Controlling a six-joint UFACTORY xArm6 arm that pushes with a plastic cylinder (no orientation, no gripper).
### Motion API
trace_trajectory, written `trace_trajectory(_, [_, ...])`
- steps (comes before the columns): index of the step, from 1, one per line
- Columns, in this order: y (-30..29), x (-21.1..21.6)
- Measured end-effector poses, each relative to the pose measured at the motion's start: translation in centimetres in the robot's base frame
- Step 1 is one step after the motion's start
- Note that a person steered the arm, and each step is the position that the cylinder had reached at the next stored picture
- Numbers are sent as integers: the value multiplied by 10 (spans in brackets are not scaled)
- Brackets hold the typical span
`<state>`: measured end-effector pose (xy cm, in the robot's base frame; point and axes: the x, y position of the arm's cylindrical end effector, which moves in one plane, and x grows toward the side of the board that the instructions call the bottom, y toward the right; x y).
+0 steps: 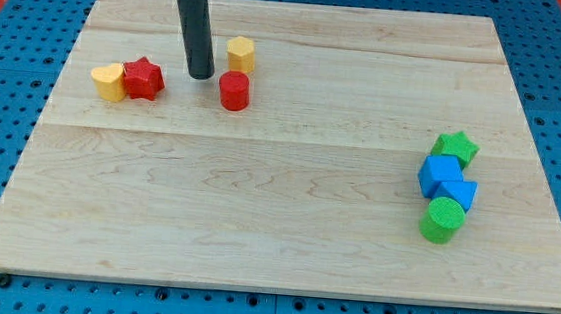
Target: Push the heart into the red star
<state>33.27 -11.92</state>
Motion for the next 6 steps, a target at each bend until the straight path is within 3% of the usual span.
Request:
trace_trajectory(1, [-48,-26])
trace_trajectory(2, [-39,67])
trace_trajectory(3, [19,90])
trace_trajectory(4, [3,64])
trace_trajectory(5, [-52,27])
trace_trajectory(6, [-152,3])
